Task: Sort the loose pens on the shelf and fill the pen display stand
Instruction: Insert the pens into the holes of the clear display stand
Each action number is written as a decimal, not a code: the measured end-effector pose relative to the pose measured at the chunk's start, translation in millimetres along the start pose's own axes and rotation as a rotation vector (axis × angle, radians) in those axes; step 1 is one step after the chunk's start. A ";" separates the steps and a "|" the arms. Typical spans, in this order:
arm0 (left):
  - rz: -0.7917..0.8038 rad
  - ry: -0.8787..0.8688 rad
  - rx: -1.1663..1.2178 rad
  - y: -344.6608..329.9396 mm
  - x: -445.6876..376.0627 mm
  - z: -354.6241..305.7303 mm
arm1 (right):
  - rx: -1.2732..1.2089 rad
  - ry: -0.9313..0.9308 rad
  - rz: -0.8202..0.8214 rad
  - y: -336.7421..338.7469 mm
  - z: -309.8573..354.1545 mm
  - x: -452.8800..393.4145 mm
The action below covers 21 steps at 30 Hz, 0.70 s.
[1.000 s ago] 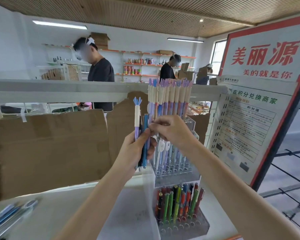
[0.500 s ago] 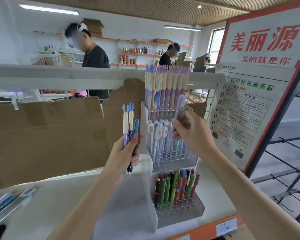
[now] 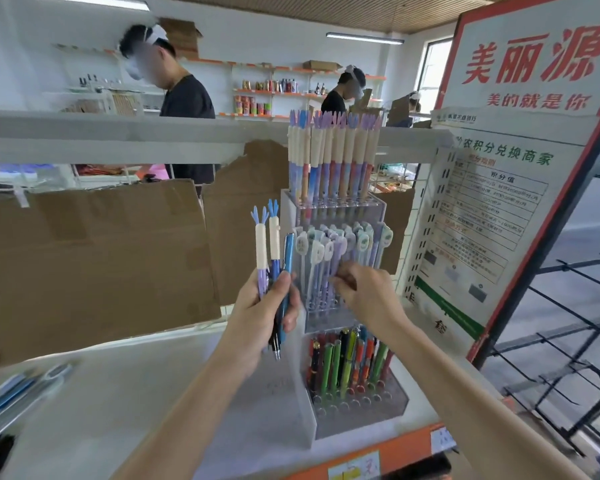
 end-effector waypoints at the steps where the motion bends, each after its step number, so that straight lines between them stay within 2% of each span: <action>1: -0.003 0.000 0.001 0.4 0.2 0.0 | -0.002 -0.011 -0.005 -0.6 -0.7 -0.2; 4: -0.002 -0.002 -0.013 2.2 1.4 -1.0 | -0.034 -0.051 -0.032 3.0 -1.4 4.9; 7: 0.026 -0.002 -0.024 -0.6 1.9 -3.9 | -0.222 0.002 -0.060 12.6 5.6 18.2; 13: 0.044 0.012 0.013 -15.4 -5.5 -8.2 | -0.436 0.098 0.141 22.8 44.7 31.8; 17: 0.048 -0.003 0.037 -17.8 -20.8 -18.8 | -0.540 0.080 0.095 32.7 56.5 21.1; 21: -0.026 0.034 0.092 -13.9 -33.9 -22.7 | -0.720 0.100 0.088 55.6 68.0 10.6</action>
Point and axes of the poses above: each hand's wrist, its own x-axis away from the middle knuckle, its own y-axis out of the back of the hand, z = x × y, the point moved 3 cm from there along -x, towards the middle knuckle, and after that the axes turned 14 degrees about -y, right-handed, at the moved point
